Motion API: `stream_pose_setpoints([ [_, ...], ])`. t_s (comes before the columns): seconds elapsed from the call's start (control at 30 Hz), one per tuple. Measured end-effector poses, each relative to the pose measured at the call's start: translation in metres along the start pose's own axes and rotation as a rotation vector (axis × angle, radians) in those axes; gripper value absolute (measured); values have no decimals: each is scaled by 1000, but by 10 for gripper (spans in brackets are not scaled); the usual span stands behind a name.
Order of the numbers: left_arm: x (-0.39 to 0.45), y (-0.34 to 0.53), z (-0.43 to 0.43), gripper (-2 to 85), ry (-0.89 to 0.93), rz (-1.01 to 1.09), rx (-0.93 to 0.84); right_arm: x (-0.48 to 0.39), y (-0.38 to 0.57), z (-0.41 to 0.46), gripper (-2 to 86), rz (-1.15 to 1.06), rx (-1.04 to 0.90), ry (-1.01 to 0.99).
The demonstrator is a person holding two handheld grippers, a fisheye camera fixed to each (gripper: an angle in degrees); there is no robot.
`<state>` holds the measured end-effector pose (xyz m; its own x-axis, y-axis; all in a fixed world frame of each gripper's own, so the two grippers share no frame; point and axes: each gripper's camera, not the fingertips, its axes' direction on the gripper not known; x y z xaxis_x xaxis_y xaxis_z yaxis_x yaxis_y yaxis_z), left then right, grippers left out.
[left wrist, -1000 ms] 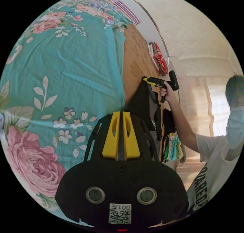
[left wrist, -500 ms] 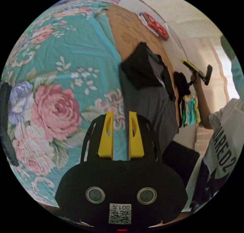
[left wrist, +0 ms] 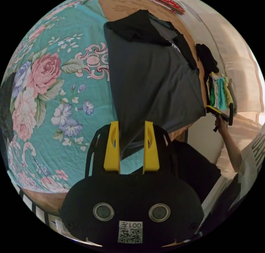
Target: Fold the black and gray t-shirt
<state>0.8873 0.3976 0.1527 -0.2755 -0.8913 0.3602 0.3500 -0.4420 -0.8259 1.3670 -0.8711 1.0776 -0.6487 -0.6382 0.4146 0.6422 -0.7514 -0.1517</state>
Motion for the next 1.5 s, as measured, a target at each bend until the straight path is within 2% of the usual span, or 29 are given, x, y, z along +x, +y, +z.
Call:
stream_pose_setpoints([
  [0.17,7,10,15,46,-47,-11,-29,43,48,68,120,76,36,-112],
  [0.33,12,23,22,40,-35,-29,-44,80,83,106,110,48,22,-115],
  [0.57,14,32,27,5,-76,-42,-45,129,124,176,42,77,19,-280],
  [0.67,8,39,25,-6,-5,-70,-75,152,138,197,29,77,21,-343],
  [0.83,-9,57,0,-9,204,-135,36,205,161,213,20,75,87,-498],
  [0.93,-12,68,-14,-9,267,-129,48,237,172,222,17,63,90,-558],
  [1.13,-1,99,-29,-9,333,-128,-79,285,199,245,15,48,-31,-553],
  [1.27,10,119,-40,-10,393,-167,-104,311,218,257,15,88,-88,-592],
  [1.33,14,119,-54,-10,444,-183,-57,323,218,258,15,125,-43,-635],
  [1.5,16,67,-91,-10,486,-90,75,352,172,259,16,164,253,-821],
])
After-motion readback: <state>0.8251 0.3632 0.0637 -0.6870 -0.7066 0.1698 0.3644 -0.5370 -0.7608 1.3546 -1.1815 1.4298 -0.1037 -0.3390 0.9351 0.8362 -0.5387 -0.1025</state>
